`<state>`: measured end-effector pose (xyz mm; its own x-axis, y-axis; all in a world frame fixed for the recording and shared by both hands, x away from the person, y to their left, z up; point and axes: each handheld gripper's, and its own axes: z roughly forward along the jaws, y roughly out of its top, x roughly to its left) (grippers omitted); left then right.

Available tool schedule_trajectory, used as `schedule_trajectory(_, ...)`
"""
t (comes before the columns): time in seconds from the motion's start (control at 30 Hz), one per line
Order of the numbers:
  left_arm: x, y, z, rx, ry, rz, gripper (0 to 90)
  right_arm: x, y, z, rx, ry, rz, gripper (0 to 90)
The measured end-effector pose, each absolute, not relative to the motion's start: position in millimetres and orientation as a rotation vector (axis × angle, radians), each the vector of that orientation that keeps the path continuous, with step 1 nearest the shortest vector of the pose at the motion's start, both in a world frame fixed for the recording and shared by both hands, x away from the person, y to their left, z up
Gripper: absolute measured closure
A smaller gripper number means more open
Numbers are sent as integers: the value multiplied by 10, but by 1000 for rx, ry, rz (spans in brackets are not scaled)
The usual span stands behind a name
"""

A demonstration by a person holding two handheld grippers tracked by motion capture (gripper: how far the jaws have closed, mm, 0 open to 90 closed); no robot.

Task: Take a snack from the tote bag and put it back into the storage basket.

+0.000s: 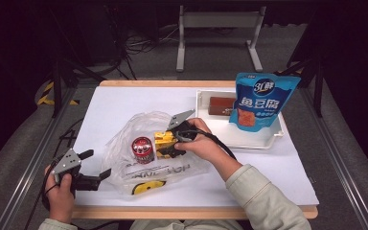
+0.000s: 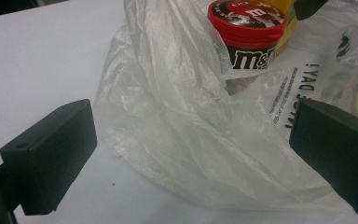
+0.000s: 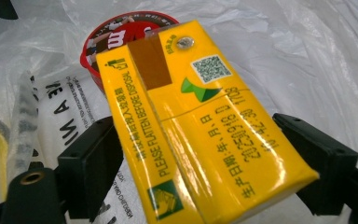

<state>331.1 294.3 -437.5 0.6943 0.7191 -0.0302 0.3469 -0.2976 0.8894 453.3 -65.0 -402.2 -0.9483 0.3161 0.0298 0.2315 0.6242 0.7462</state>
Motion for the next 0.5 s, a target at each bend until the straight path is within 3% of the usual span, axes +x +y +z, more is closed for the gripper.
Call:
schedule_trajectory(0.33,3314,2941,-4378,1905,827,465,13,4534,-631,-3999,430,2738,1197,245)
schedule_trajectory(0.5,3314,2942,-4376,1905,828,465,13,4525,-609,-3958,377,2765,1167,335)
